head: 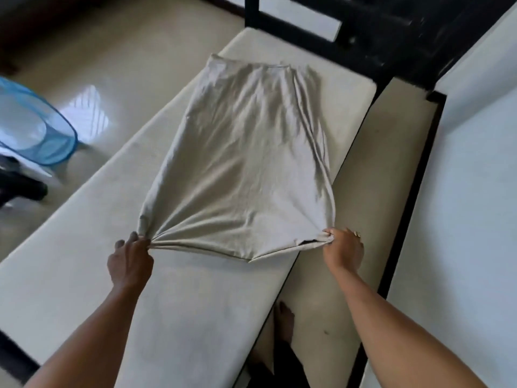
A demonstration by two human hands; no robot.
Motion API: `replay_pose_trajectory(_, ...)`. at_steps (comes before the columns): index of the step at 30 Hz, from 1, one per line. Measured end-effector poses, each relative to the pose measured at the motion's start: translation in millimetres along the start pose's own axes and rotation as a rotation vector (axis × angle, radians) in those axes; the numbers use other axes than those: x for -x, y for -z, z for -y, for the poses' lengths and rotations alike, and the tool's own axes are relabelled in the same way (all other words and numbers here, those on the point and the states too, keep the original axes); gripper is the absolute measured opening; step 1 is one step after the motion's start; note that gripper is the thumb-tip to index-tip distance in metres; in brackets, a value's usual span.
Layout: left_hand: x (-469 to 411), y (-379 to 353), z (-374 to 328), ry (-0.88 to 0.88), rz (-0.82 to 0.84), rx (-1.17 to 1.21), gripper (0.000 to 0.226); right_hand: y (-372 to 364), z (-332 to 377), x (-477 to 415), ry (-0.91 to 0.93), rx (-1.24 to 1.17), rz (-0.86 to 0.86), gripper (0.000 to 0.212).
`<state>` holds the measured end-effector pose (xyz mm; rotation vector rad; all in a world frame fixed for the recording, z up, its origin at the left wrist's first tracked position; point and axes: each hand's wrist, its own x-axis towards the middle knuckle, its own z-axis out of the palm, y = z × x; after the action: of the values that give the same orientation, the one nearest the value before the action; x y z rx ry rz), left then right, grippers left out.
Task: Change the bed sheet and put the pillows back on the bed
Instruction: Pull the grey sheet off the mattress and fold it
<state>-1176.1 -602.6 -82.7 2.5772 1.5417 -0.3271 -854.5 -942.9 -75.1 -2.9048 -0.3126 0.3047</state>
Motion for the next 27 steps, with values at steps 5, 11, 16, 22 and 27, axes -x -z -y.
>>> replay_pose_trajectory(5, 16, -24, 43, 0.121, 0.117, -0.15, 0.036, -33, -33, 42, -0.006, 0.163, 0.147, 0.032)
replay_pose_trajectory(11, 23, -16, 41, 0.251, 0.429, -0.24, 0.041, -37, -11, 53, 0.022, 0.365, 0.61, 0.019)
replay_pose_trajectory(16, -15, 30, -19, 0.122, 0.377, -0.04, 0.016, -14, 36, 13, 0.018, 0.17, 0.556, 0.017)
replay_pose_trajectory(22, -90, 52, -98, -0.054, 0.238, 0.066, 0.023, 1, 76, -70, 0.076, 0.009, 0.48, 0.022)
replay_pose_trajectory(27, -168, 38, -164, -0.115, 0.268, 0.066, 0.014, -25, 102, -168, 0.085, -0.025, 0.513, 0.017)
